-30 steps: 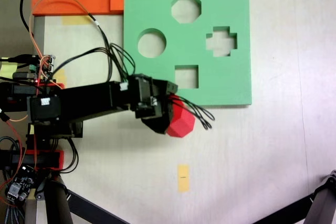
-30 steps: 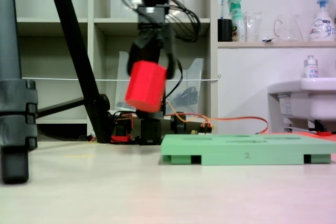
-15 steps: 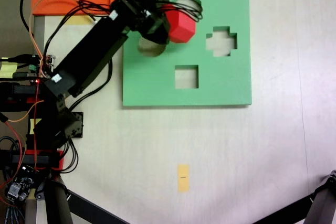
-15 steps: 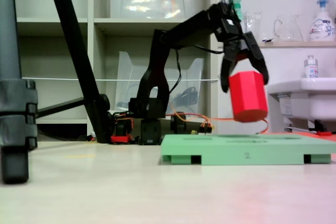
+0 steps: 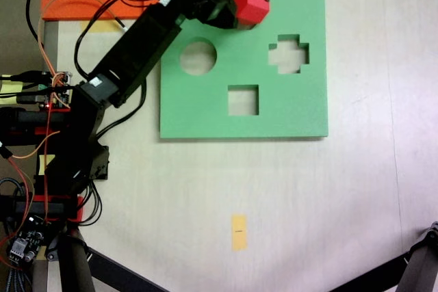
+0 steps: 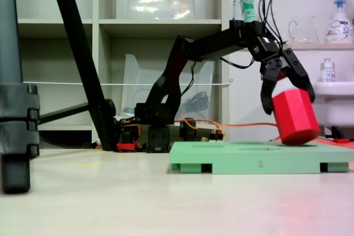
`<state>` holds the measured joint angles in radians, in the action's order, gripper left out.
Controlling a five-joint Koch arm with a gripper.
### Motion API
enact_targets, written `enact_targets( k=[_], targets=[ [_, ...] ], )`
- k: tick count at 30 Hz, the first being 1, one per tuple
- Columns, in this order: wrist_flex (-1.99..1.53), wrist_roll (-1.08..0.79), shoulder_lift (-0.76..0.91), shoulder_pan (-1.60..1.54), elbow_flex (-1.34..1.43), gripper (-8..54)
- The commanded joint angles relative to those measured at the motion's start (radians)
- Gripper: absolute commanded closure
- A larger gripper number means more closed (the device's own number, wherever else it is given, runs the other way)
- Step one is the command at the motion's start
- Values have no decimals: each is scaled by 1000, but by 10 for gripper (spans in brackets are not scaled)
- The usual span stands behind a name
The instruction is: Put the octagonal pillar block into the corresponding hole
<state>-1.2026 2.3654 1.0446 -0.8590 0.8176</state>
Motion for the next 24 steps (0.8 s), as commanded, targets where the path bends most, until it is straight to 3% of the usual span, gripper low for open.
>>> enact_targets(
  k=[1,24],
  targets=[
    [51,23,38,-31,-57,235],
    [-87,135,32,-29,-51,234]
  ],
)
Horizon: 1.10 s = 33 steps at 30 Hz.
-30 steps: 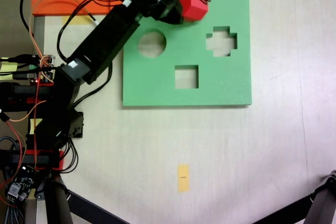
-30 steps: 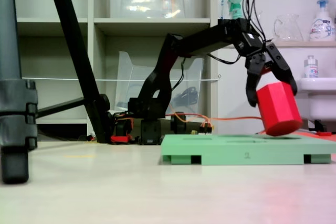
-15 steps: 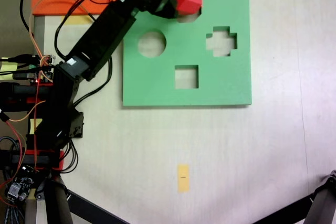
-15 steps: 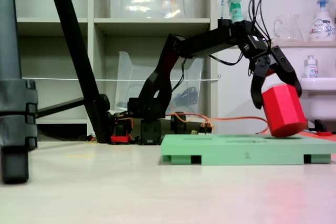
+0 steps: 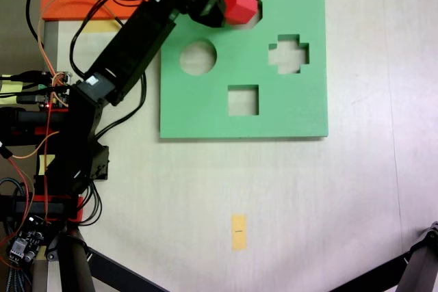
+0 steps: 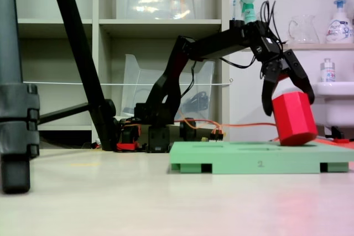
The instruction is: Put the octagonal pillar block into the corresponding hole
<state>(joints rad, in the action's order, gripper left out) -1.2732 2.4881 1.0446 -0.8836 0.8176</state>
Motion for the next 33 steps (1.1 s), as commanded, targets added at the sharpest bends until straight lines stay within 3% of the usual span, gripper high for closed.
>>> enact_targets(
  k=[1,33],
  targets=[
    [-17,12,21,-3,-51,234],
    [38,66,-64,17,-57,234]
  ],
)
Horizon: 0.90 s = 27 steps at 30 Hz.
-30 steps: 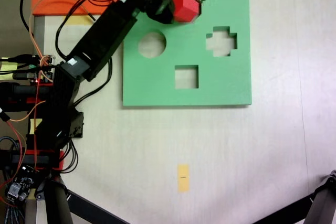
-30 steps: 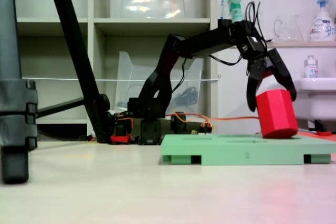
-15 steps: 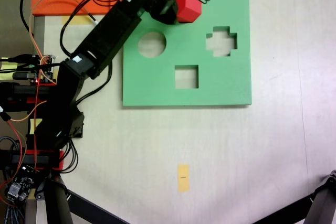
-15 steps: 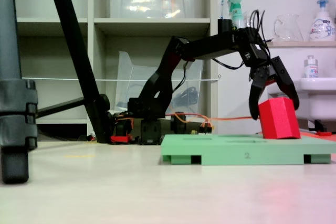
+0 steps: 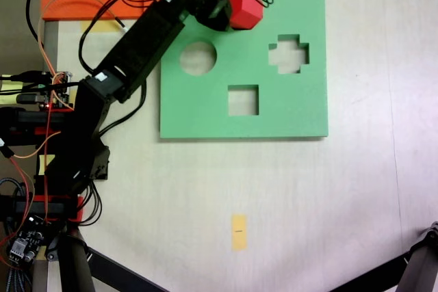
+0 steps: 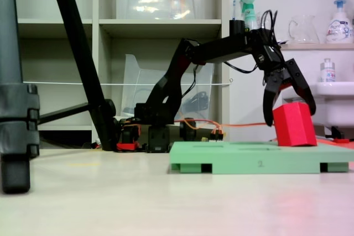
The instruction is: Put the octagonal pillar block into the corresponding hole
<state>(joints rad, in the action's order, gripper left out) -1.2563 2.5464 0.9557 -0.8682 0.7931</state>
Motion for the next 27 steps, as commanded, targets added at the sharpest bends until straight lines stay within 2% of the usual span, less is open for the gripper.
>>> enact_targets(
  k=[1,13,27],
  targets=[
    [18,6,25,0,-32,234],
    [-17,-147,17,-6,-29,234],
    [-51,-20,54,-38,-29,234]
  ],
)
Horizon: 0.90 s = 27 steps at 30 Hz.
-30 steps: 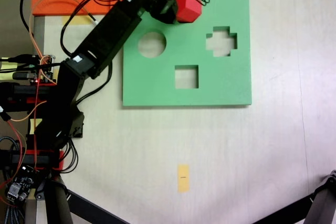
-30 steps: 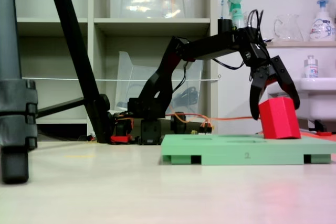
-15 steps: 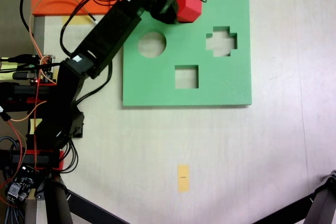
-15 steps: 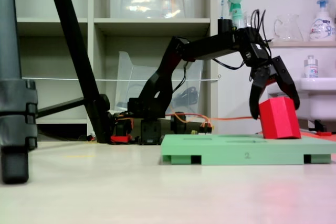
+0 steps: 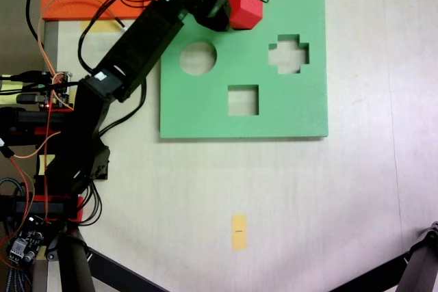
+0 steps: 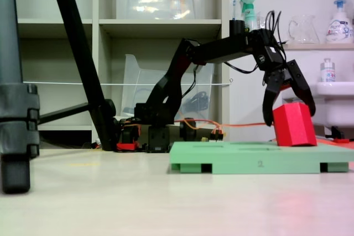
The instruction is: Put the octagonal pillar block into the corresponding hole
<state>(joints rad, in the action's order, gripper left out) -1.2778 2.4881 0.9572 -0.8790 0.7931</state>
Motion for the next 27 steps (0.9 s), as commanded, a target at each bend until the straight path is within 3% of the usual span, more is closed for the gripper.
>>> enact_targets(
  k=[1,27],
  targets=[
    [-31,40,52,-31,-29,234],
    [40,46,-26,48,-55,235]
  ],
)
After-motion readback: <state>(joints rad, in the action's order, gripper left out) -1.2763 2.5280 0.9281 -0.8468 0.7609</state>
